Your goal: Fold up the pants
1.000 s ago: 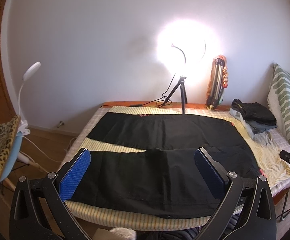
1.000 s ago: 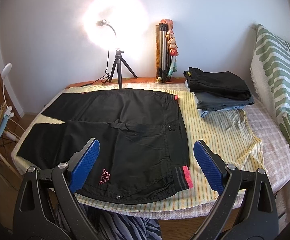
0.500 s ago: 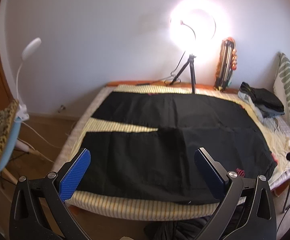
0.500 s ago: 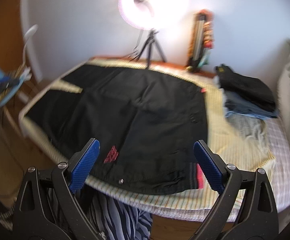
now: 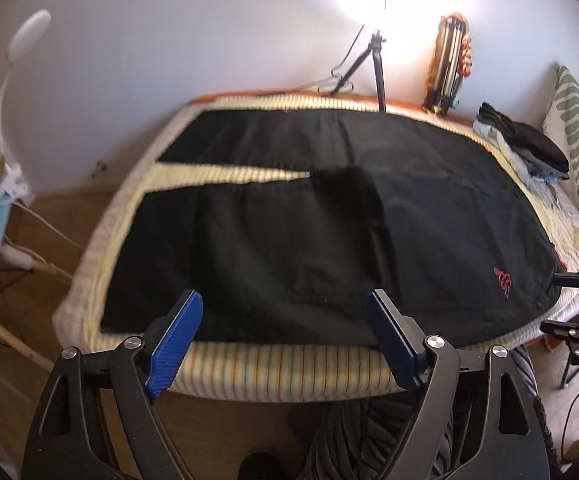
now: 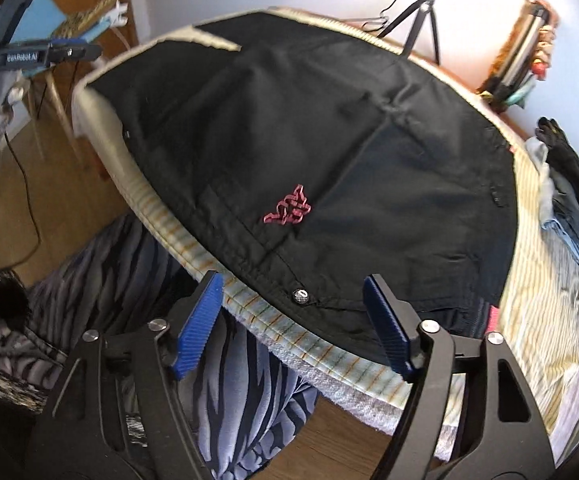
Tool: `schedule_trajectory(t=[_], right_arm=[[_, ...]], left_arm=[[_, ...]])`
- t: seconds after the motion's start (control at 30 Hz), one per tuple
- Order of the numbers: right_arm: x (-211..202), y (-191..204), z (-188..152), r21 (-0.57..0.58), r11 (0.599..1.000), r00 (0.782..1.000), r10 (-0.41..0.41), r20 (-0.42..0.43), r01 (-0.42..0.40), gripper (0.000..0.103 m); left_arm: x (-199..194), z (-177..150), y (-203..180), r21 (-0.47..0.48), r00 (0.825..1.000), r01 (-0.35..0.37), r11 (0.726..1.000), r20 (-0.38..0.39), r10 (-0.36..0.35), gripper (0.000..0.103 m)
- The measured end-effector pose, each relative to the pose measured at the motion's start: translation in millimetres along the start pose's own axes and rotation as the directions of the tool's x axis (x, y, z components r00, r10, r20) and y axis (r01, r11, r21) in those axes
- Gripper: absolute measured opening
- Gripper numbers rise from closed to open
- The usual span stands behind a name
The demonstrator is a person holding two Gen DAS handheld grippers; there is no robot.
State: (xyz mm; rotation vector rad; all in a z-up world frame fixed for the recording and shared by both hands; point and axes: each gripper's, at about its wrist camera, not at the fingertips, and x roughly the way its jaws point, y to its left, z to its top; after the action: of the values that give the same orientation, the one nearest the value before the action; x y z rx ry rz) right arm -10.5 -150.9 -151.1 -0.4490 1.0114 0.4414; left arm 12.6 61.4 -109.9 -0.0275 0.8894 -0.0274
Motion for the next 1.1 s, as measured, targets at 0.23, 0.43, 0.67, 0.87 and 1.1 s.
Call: schedule_trajectory(t=[0.23, 0.43, 0.67, 0.87, 1.1], right_arm=[[24, 13, 2, -0.101, 0.994, 0.998, -0.036, -0.057, 0.031, 0.065], [32, 12, 10, -0.114, 0.992, 0.995, -0.057, -0.078, 0.048, 0.043], [23, 14, 23, -0.152, 0.985, 0.995, -0.085, -0.044, 0.078, 0.013], [11, -2, 48, -0.122, 0.985, 0.993, -0.117, 0.019, 0.118, 0.009], [8, -14, 66, -0.088, 0.984, 0.987, -0.147, 0.06, 0.152, 0.008]], left_arm=[[16, -7, 12, -0.041, 0.999, 0.012, 0.999, -0.053, -0.014, 0.082], [26, -11, 23, -0.084, 0.995, 0.033, 0.996, -0.088, -0.041, 0.082], [35, -16, 50, -0.203, 0.99, 0.055, 0.978, -0.113, -0.08, 0.083], [38, -22, 80, -0.343, 0.986, 0.08, 0.936, -0.113, -0.125, 0.083], [53, -28, 81, -0.475, 0.967, 0.148, 0.868, -0.113, -0.227, 0.083]])
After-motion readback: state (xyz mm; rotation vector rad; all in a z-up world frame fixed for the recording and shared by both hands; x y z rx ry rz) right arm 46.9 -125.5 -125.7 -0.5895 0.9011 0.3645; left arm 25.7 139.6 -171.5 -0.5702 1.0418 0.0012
